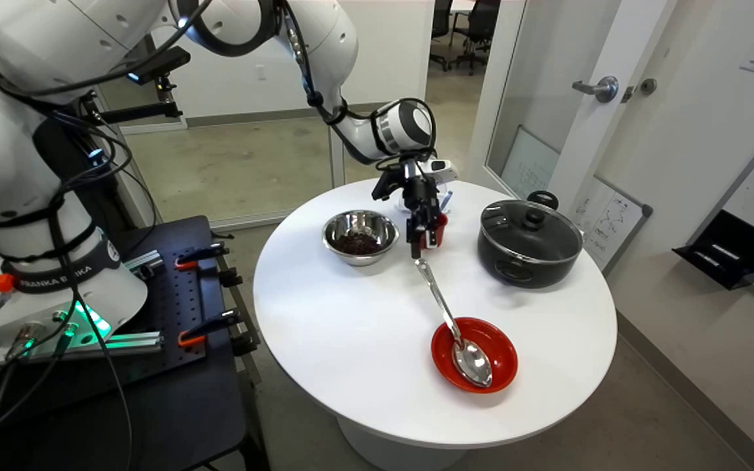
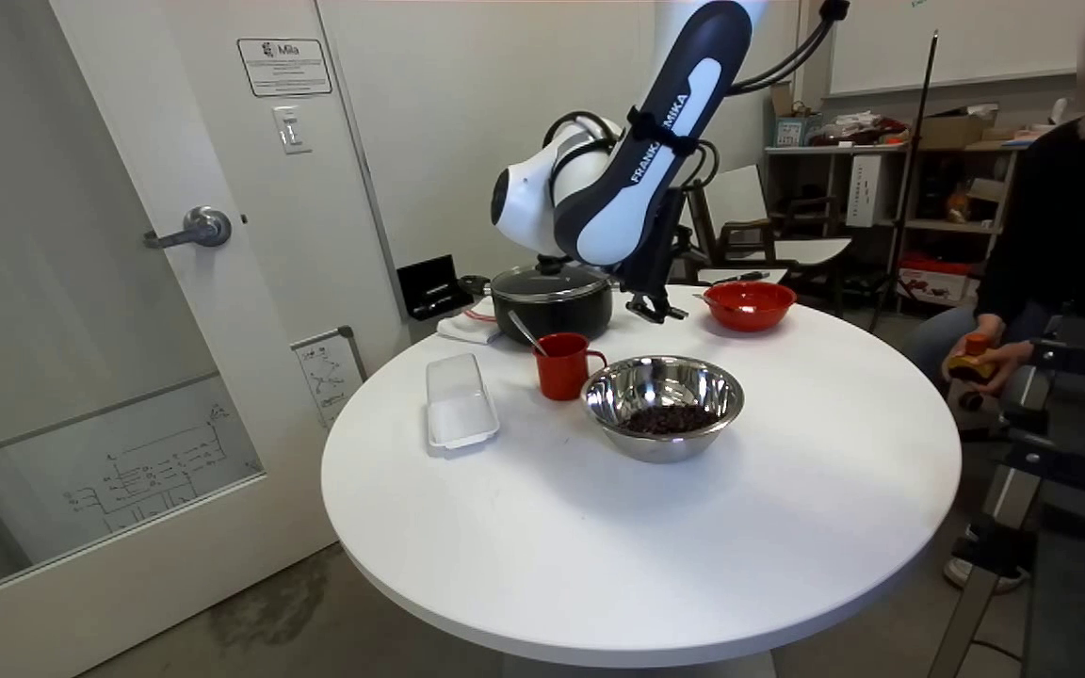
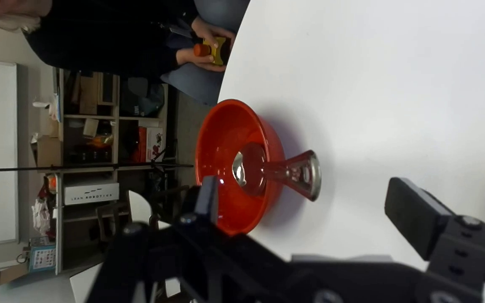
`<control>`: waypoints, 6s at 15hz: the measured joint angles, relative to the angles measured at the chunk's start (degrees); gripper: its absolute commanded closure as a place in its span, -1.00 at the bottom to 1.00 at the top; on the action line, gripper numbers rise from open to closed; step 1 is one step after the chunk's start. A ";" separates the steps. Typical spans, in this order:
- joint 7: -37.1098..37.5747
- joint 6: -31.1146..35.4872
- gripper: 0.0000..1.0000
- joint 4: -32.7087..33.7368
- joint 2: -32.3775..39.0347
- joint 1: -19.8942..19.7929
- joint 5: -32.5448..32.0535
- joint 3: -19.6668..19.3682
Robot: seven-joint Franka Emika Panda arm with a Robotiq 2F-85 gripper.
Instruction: Pick the spoon in the red bowl and stir the contents in the silver bowl, then put the spoon back in the red bowl
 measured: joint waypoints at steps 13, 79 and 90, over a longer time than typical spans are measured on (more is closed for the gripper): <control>-0.46 -1.84 -1.00 6.64 5.42 -0.18 2.86 -2.70; -5.39 -4.64 0.98 12.17 -6.98 2.45 18.31 -2.36; -25.78 2.48 0.98 -2.48 -20.69 -5.14 35.43 2.46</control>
